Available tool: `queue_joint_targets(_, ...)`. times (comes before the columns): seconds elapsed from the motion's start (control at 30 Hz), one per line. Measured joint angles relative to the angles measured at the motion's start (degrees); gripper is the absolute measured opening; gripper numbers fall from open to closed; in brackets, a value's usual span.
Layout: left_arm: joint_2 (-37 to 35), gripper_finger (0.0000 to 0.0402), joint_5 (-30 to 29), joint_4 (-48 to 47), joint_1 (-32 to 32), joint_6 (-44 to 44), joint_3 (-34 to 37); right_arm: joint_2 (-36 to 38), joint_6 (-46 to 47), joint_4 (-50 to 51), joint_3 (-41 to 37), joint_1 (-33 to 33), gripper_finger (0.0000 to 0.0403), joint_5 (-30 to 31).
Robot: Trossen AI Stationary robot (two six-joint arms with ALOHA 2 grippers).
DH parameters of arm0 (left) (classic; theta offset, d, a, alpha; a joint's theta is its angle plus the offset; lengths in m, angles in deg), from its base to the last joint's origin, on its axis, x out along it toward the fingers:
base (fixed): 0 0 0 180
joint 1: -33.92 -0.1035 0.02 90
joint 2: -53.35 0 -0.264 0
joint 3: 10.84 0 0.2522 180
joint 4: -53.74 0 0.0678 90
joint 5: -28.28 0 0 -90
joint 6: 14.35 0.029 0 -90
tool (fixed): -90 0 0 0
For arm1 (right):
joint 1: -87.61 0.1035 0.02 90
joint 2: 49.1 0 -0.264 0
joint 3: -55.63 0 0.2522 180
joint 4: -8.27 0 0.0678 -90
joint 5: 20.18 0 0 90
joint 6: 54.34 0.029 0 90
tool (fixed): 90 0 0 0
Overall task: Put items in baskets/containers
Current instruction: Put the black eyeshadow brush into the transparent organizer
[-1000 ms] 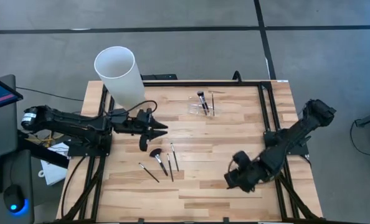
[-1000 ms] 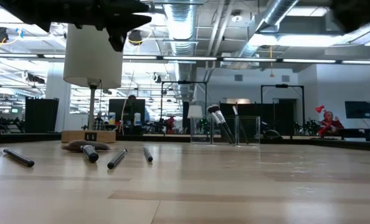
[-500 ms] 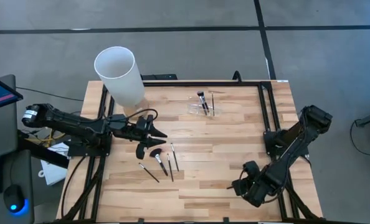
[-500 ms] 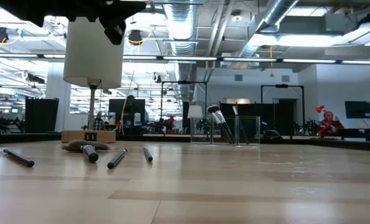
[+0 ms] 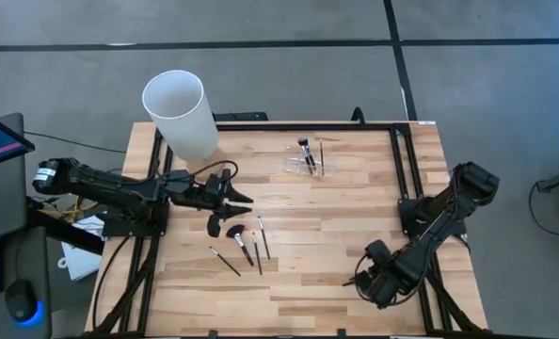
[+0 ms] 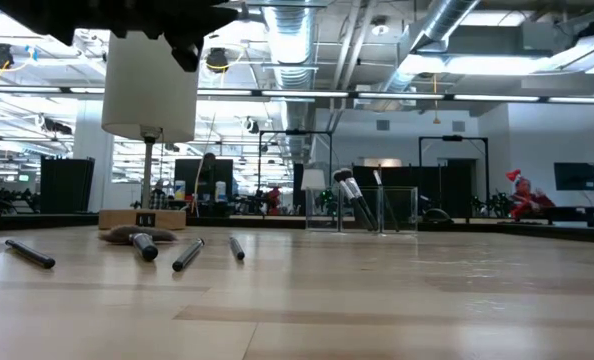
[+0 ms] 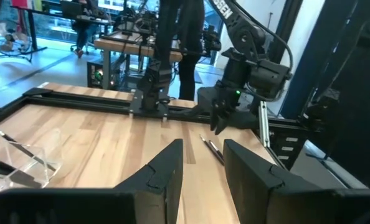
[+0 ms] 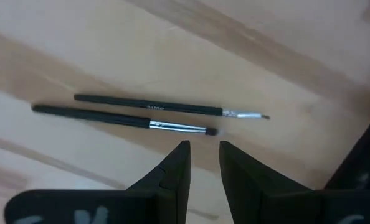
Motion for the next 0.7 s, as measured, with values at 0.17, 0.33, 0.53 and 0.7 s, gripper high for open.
queue_joint_targets(0.17,0.0,0.0113,0.04,0.0,-0.07,0.01,0.0,-1.01,-16.59,2.01,0.0,-3.51,0.0076,-2.91)
queue_joint_targets(0.33,0.0,0.0113,0.03,-0.04,-0.03,-0.19,0.0,-1.01,-32.79,2.19,0.0,-7.39,0.0076,-4.86)
queue_joint_targets(0.53,0.0,0.0113,0.05,-0.73,-0.03,-0.49,0.0,-1.01,-43.14,3.9,0.0,-8.0,0.0075,-7.14)
queue_joint_targets(0.7,0.0,0.0113,0.05,-2.86,-0.01,-0.71,0.0,-1.01,-45.25,3.81,0.0,-7.05,0.0075,-6.69)
